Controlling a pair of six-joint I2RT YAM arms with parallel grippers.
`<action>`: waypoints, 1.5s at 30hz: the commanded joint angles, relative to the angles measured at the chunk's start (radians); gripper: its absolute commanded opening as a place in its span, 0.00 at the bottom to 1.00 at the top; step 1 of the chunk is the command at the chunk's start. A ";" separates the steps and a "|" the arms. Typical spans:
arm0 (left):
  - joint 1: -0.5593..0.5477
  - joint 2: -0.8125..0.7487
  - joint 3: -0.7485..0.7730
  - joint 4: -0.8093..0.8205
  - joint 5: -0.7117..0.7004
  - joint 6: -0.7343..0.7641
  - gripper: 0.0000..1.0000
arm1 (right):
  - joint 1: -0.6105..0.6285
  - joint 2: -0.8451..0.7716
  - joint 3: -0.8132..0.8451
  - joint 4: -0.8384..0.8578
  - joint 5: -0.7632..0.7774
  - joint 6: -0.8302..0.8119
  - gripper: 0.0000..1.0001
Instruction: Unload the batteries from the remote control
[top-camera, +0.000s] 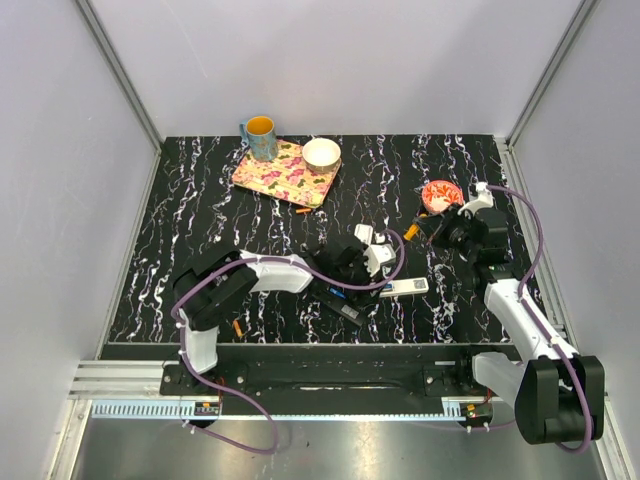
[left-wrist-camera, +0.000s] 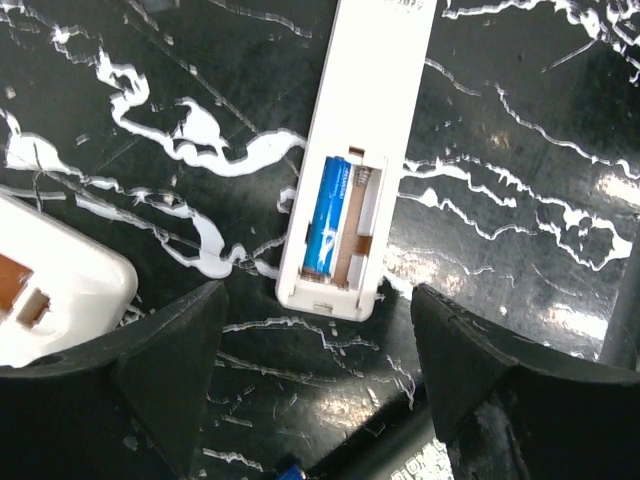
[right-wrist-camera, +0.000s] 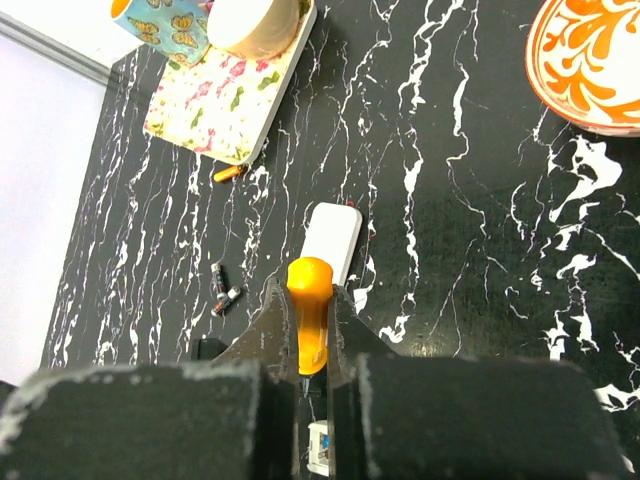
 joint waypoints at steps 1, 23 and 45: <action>-0.005 0.025 0.024 0.051 0.076 -0.007 0.79 | -0.003 0.004 -0.011 0.050 -0.050 -0.005 0.00; -0.062 0.014 0.029 -0.140 -0.206 -0.036 0.33 | -0.002 -0.010 -0.053 0.084 -0.127 0.011 0.00; -0.056 -0.116 -0.073 -0.216 -0.381 -0.332 0.22 | 0.158 0.084 -0.098 0.257 -0.087 0.087 0.00</action>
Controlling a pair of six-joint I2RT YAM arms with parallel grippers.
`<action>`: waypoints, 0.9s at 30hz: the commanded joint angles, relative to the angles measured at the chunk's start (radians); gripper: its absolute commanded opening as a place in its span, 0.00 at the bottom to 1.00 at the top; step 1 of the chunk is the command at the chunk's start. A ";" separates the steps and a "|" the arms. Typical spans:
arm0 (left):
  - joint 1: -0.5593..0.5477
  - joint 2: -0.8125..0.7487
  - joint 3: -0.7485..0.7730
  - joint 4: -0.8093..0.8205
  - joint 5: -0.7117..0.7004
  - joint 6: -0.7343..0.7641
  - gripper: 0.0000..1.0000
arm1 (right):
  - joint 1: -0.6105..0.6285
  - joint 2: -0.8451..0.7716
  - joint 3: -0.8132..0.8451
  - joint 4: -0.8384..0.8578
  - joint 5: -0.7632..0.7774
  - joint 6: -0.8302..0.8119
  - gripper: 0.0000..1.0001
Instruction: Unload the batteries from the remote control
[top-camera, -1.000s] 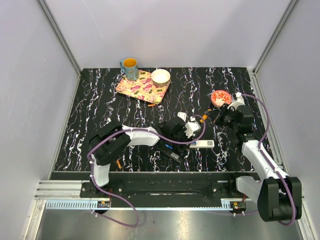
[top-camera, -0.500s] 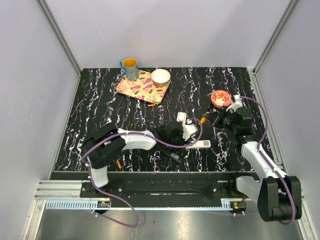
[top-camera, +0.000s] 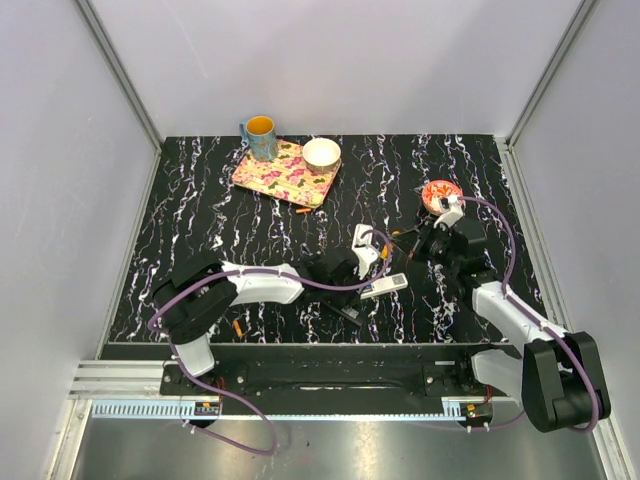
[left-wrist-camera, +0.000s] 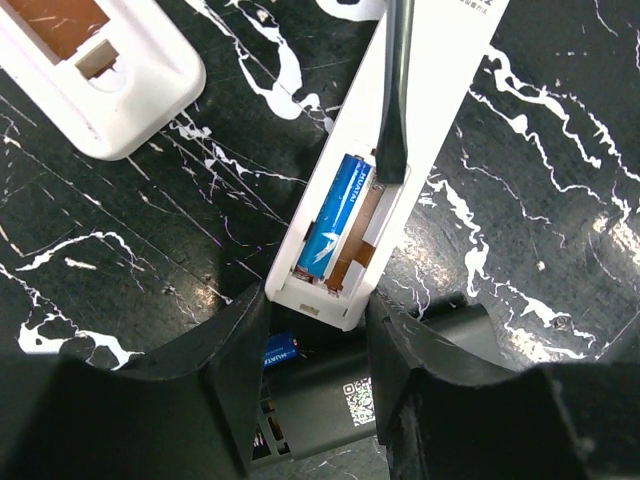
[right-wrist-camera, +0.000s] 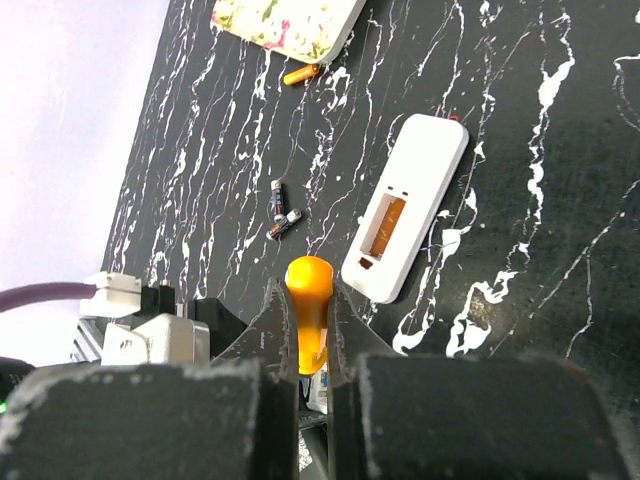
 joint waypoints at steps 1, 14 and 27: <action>0.008 0.007 0.021 -0.046 -0.082 -0.106 0.22 | 0.050 0.014 0.021 0.082 0.048 0.011 0.00; 0.006 0.082 0.111 -0.043 -0.118 -0.200 0.20 | 0.066 -0.008 0.009 0.059 0.219 -0.062 0.00; 0.006 0.095 0.111 -0.049 -0.121 -0.203 0.19 | 0.094 0.048 0.004 0.016 0.306 -0.113 0.00</action>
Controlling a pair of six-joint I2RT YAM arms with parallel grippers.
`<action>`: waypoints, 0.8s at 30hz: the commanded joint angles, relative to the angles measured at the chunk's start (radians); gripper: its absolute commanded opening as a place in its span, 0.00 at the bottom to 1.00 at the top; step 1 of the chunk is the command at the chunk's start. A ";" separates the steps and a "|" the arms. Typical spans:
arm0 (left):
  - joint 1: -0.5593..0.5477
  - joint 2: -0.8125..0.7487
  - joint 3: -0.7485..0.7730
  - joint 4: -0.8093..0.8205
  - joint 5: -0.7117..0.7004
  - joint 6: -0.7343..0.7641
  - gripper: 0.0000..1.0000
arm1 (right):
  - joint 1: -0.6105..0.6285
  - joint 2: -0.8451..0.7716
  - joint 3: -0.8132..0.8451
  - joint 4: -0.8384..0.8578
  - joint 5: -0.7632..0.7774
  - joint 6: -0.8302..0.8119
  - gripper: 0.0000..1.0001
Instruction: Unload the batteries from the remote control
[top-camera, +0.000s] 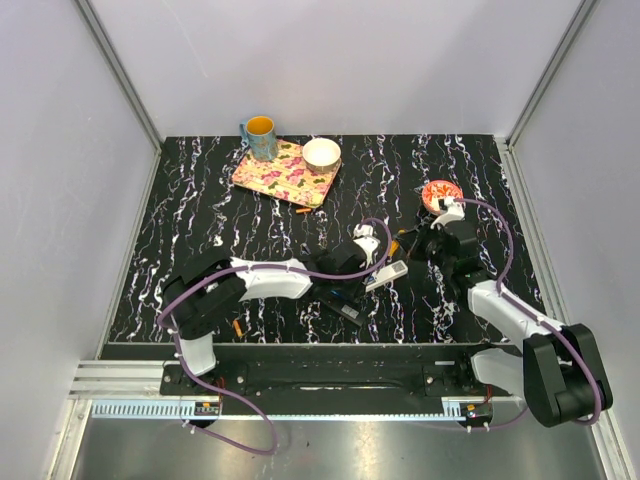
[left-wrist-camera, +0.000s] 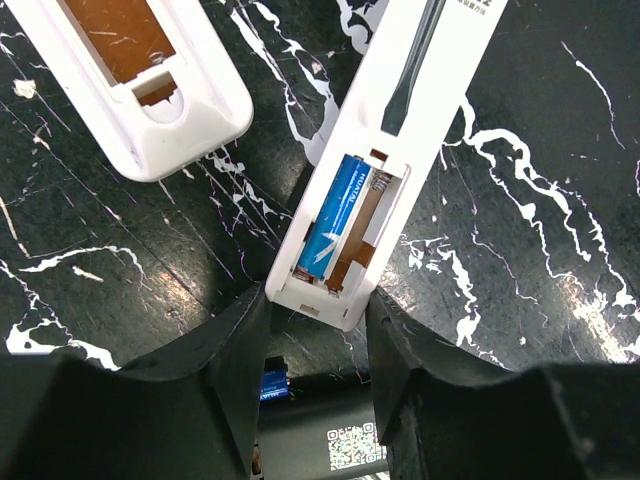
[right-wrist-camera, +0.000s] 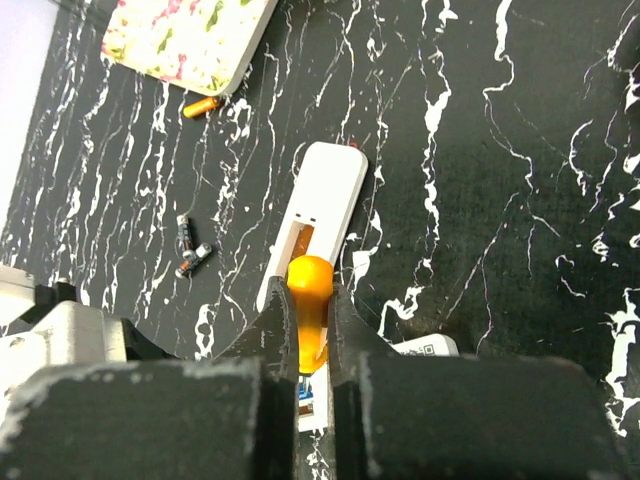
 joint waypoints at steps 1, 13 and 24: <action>0.006 0.034 0.026 -0.006 -0.037 -0.005 0.18 | 0.026 0.031 0.011 0.015 0.041 -0.024 0.00; 0.003 0.057 0.043 -0.023 -0.014 0.007 0.18 | 0.038 0.091 0.003 0.053 0.057 -0.024 0.00; 0.003 0.055 0.035 -0.022 -0.014 0.009 0.18 | 0.041 0.007 -0.003 0.059 0.053 -0.031 0.00</action>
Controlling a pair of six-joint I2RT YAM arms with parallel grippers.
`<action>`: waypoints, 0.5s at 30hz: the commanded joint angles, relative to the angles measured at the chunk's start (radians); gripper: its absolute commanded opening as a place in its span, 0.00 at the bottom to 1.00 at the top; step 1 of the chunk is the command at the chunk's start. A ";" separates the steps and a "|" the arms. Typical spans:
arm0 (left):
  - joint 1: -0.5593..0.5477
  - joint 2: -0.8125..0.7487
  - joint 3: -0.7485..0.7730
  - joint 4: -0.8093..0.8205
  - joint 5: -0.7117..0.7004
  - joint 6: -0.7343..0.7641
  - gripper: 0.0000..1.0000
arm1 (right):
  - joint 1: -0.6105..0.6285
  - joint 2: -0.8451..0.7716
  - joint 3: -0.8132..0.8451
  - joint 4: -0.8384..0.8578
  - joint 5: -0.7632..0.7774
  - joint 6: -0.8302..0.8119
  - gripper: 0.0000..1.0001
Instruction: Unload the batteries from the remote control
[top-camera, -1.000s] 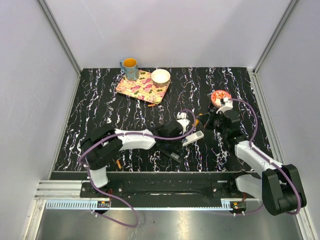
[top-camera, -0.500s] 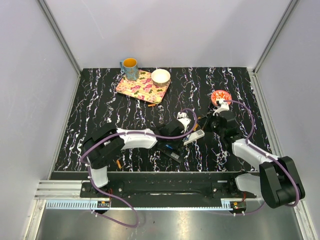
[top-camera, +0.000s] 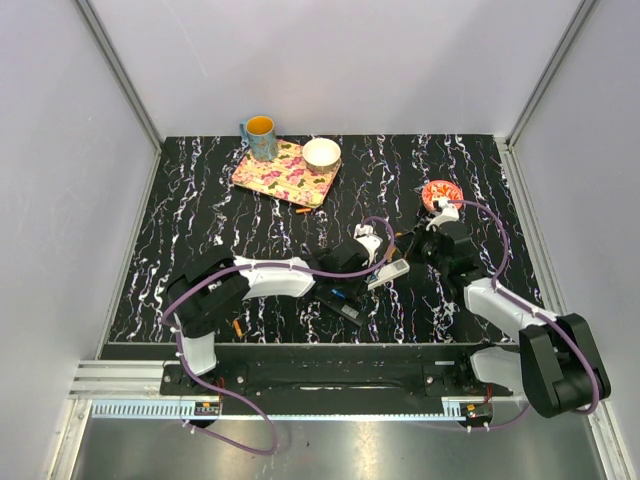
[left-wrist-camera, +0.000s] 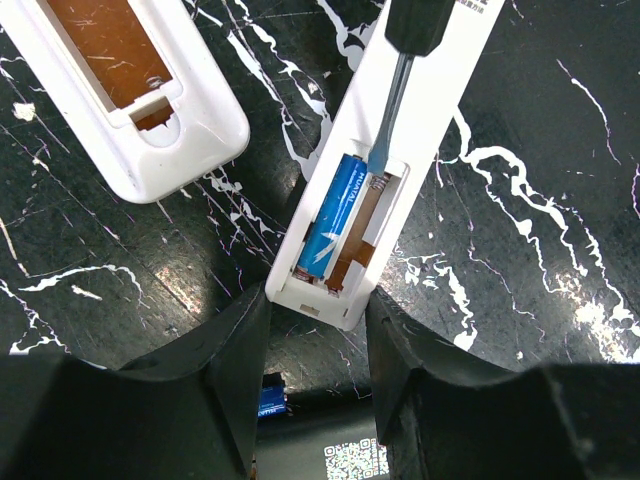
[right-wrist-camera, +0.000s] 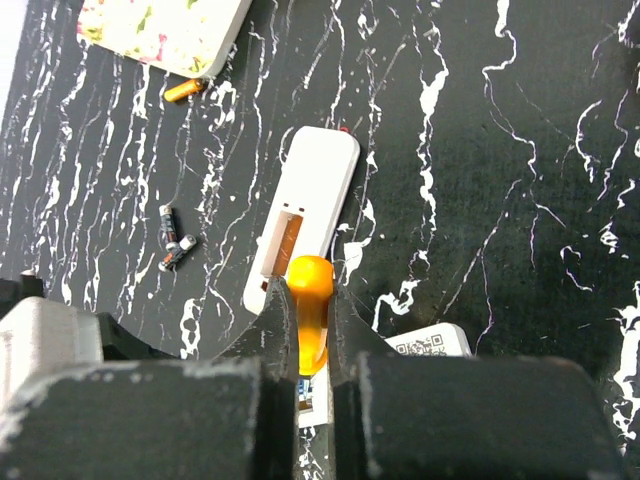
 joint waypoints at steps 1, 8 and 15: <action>0.003 0.033 0.006 -0.018 -0.013 0.004 0.18 | 0.011 -0.082 -0.004 0.043 0.023 -0.028 0.00; 0.004 0.035 0.003 -0.013 -0.013 0.004 0.17 | 0.010 -0.067 -0.032 0.089 0.025 -0.046 0.00; 0.003 0.035 -0.008 -0.013 -0.013 0.000 0.18 | 0.010 0.002 -0.021 0.092 0.030 -0.046 0.00</action>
